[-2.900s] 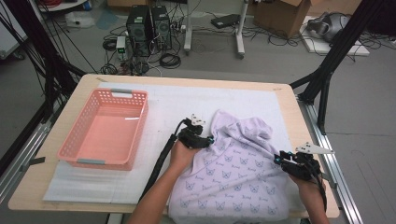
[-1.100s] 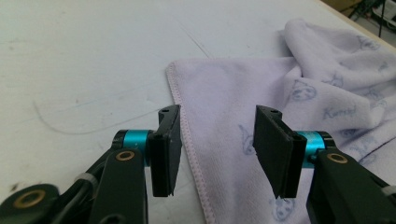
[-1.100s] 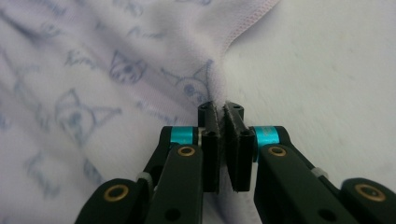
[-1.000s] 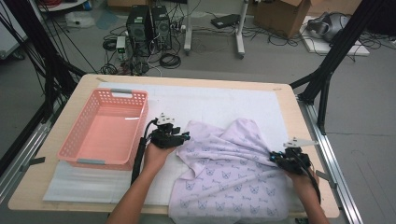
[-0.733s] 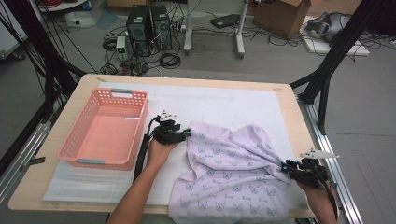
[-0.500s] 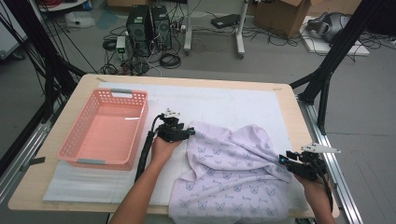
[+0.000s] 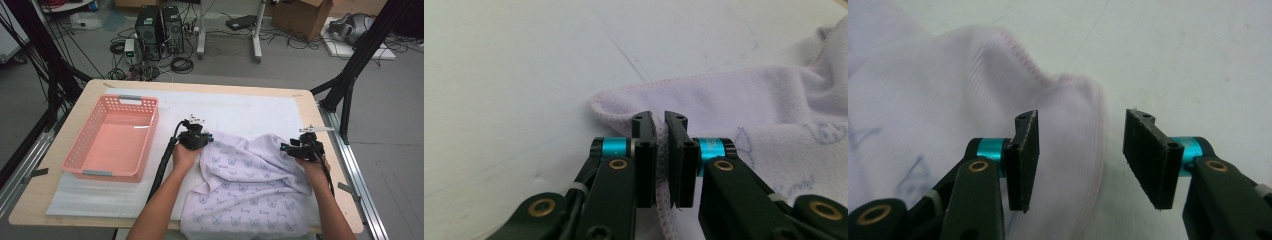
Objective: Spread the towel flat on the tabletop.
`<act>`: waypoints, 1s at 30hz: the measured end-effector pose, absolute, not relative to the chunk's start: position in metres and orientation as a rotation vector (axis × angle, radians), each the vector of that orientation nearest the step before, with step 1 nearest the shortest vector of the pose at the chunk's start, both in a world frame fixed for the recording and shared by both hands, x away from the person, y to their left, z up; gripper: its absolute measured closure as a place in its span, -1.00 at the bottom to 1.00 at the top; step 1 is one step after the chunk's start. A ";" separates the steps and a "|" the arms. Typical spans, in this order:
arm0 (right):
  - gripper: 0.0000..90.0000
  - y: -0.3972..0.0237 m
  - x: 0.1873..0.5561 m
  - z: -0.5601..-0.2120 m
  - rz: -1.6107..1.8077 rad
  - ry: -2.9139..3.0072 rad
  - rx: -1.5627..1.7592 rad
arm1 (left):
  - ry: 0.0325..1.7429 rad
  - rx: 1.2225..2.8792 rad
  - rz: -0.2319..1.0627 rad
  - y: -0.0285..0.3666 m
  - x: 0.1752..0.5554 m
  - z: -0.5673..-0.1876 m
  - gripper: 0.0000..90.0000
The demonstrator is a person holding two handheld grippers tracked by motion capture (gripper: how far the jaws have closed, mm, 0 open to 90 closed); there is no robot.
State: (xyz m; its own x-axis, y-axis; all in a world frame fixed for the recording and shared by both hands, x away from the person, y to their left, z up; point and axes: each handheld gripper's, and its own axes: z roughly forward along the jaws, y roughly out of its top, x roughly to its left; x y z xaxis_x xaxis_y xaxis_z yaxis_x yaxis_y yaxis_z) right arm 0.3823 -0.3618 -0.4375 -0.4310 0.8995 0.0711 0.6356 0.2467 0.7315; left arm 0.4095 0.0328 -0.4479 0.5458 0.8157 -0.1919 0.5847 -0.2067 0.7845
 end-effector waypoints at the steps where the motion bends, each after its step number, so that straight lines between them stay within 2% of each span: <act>1: 0.10 -0.361 0.386 -0.437 1.007 2.157 1.411 | 1.188 1.870 0.376 0.047 0.409 -0.439 0.87; 5: 0.12 -0.354 0.394 -0.436 1.018 2.158 1.398 | 1.214 1.855 0.398 0.064 0.402 -0.430 0.87; 6: 0.10 -0.352 0.396 -0.436 1.019 2.165 1.399 | 1.208 1.923 0.384 0.068 0.398 -0.430 0.86; 8: 0.08 -0.346 0.403 -0.437 1.025 2.167 1.406 | 1.206 1.950 0.355 0.071 0.395 -0.434 0.82; 11: 0.09 -0.332 0.410 -0.440 0.944 2.200 1.375 | 1.214 1.953 0.371 0.074 0.396 -0.438 0.53; 12: 0.10 -0.327 0.411 -0.440 0.877 2.207 1.356 | 1.214 1.953 0.371 0.074 0.396 -0.438 0.36; 13: 0.14 -0.326 0.411 -0.440 0.864 2.203 1.353 | 1.220 1.923 0.341 0.072 0.400 -0.442 0.26; 14: 0.18 -0.326 0.411 -0.440 0.862 2.205 1.354 | 1.217 1.930 0.338 0.070 0.401 -0.444 0.25; 16: 0.50 -0.328 0.411 -0.439 0.890 2.234 1.345 | 1.201 1.955 0.385 0.064 0.400 -0.446 0.27; 18: 0.82 -0.330 0.412 -0.439 0.919 2.271 1.328 | 1.150 1.981 0.366 0.059 0.400 -0.445 0.54; 19: 0.86 -0.332 0.414 -0.439 0.924 2.284 1.315 | 1.133 2.007 0.399 0.055 0.399 -0.443 0.82; 21: 0.88 -0.335 0.421 -0.437 0.930 2.261 1.314 | 1.125 2.022 0.454 0.053 0.402 -0.439 0.85; 25: 0.89 -0.345 0.434 -0.431 1.014 2.130 1.308 | 1.108 1.857 0.597 0.059 0.408 -0.425 0.85; 27: 0.89 -0.346 0.438 -0.430 1.025 2.098 1.306 | 1.098 1.850 0.621 0.060 0.410 -0.423 0.85; 30: 0.89 -0.343 0.449 -0.420 1.054 1.981 1.269 | 1.148 1.761 0.586 0.061 0.417 -0.422 0.82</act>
State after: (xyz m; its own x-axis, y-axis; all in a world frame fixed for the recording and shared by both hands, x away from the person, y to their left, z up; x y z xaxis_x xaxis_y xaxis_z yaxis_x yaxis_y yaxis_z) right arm 0.4485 -0.3431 -0.4196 -0.3984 0.9164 -0.0391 0.4797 0.2445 0.8427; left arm 0.4169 0.0614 -0.4224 0.4512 0.8879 -0.0893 0.4482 -0.1390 0.8831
